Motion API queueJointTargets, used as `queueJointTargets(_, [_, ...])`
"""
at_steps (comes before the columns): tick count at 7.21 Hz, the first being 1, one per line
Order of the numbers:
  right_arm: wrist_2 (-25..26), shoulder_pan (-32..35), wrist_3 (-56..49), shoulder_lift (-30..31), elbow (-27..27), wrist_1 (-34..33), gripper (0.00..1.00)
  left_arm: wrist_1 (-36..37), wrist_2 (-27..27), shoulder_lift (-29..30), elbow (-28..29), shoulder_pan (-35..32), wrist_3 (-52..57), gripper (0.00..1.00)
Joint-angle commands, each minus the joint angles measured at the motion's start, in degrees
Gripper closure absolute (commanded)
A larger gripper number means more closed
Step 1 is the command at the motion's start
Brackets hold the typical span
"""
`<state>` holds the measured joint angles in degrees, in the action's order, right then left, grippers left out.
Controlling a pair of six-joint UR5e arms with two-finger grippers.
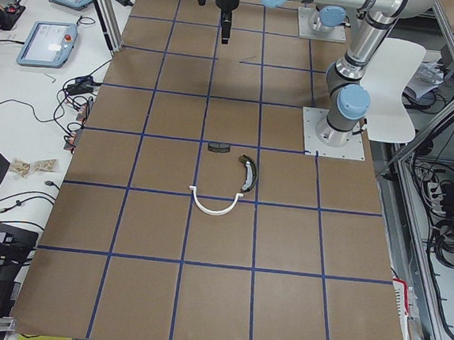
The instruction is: Place bearing gear from tray to pile
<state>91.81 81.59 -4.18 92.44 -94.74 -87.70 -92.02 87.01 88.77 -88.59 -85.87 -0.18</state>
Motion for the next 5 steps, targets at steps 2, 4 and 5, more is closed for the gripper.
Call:
queueJointTargets(2, [0.39,-15.81,-14.69,-4.35,-0.09,-1.32,0.0,0.0,0.0,0.0,0.0,0.0,0.0,0.0])
queueJointTargets(4, [1.09,-23.55,-25.82,-9.27,0.34,-10.17,0.0,0.0,0.0,0.0,0.0,0.0,0.0,0.0])
queueJointTargets(5, [1.53,-27.15,-26.83,-10.86,0.69,-12.38,0.0,0.0,0.0,0.0,0.0,0.0,0.0,0.0])
